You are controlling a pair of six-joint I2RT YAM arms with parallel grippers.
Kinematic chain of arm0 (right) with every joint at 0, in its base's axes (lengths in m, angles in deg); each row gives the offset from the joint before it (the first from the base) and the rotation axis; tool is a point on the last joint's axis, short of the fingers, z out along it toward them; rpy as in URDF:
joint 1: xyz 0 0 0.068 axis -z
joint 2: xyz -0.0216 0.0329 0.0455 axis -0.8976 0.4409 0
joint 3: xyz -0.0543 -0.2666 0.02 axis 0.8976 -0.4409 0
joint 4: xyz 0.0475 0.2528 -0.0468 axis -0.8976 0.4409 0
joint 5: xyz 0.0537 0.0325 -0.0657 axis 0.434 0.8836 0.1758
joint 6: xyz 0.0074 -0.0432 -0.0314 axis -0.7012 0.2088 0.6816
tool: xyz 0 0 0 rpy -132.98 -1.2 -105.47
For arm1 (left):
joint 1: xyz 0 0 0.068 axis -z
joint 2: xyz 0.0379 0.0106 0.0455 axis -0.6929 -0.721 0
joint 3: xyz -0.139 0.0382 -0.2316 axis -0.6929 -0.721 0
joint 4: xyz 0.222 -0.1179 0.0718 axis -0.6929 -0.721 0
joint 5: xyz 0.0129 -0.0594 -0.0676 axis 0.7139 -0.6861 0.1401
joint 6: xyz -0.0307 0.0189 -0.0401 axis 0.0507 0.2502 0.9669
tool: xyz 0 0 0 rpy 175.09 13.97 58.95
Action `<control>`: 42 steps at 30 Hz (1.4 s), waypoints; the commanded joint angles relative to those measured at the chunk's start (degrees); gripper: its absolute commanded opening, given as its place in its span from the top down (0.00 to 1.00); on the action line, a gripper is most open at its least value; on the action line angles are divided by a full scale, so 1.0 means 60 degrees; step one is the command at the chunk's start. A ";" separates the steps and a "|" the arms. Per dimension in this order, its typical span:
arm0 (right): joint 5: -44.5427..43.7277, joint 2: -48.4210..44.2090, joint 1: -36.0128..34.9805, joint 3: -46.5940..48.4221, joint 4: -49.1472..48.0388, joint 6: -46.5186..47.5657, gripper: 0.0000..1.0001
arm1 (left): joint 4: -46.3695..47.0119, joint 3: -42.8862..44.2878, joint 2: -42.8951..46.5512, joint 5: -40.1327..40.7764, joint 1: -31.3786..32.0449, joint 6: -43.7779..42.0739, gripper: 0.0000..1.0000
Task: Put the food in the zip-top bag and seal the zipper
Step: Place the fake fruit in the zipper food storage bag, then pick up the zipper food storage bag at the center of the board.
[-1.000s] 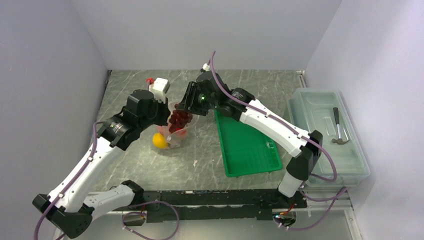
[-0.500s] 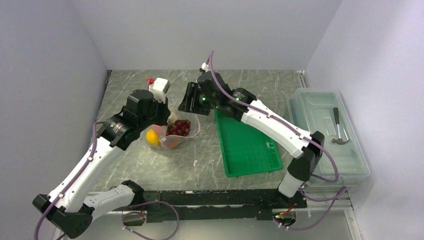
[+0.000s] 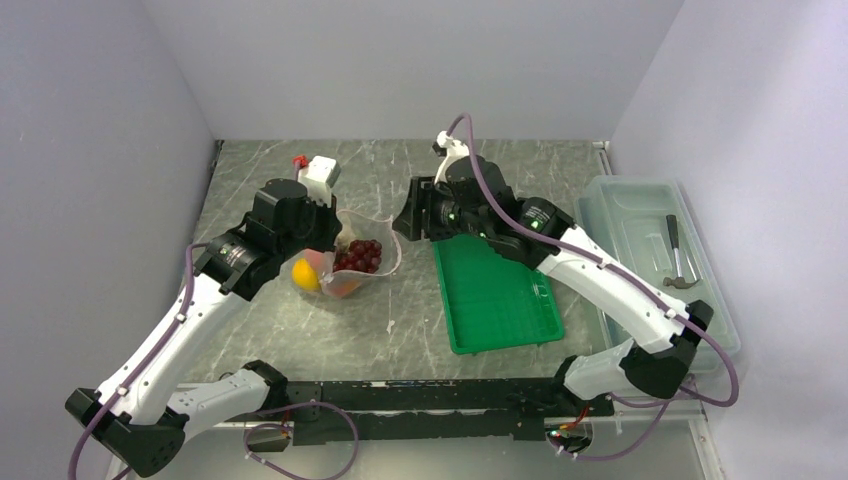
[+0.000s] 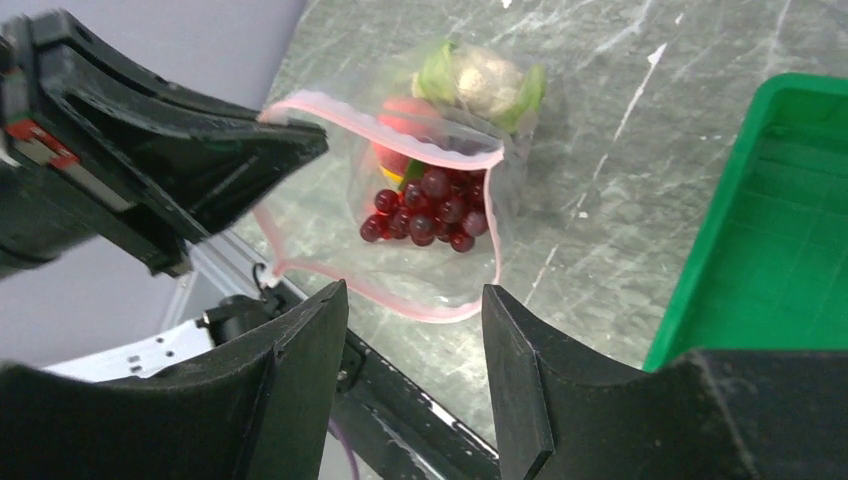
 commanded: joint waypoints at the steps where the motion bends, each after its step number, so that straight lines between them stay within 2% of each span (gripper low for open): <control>1: -0.0256 -0.0278 -0.0004 -0.0637 -0.0304 0.0781 0.45 | 0.0344 0.0139 0.0116 -0.0219 -0.0036 -0.0217 1.00; 4: 0.0361 -0.0428 -0.0018 -0.1154 -0.0500 0.0943 0.45 | 0.0392 0.0123 0.0148 -0.0318 -0.0036 -0.0151 1.00; 8: 0.1247 -0.1125 -0.0134 -0.2482 -0.1726 0.0667 0.43 | 0.0415 0.0247 0.0066 -0.0450 -0.0036 0.0208 1.00; 14: 0.0925 -0.2136 -0.0754 -0.3788 -0.2908 0.0323 0.38 | -0.0058 0.0877 -0.0267 -0.0232 -0.0036 0.0803 1.00; 23: -0.0346 -0.3015 -0.1790 -0.4052 -0.3019 0.0371 0.36 | -0.0509 0.2156 -0.0848 0.0274 -0.0040 0.1769 1.00; 32: -0.1490 -0.3337 -0.2595 -0.3876 -0.2814 0.1021 0.36 | -0.1270 0.3397 -0.1493 0.1425 -0.0036 0.2802 1.00; 42: -0.2425 -0.2760 -0.3341 -0.3541 -0.3397 0.1394 0.34 | -0.1281 0.3515 -0.1748 0.1940 -0.0046 0.4028 1.00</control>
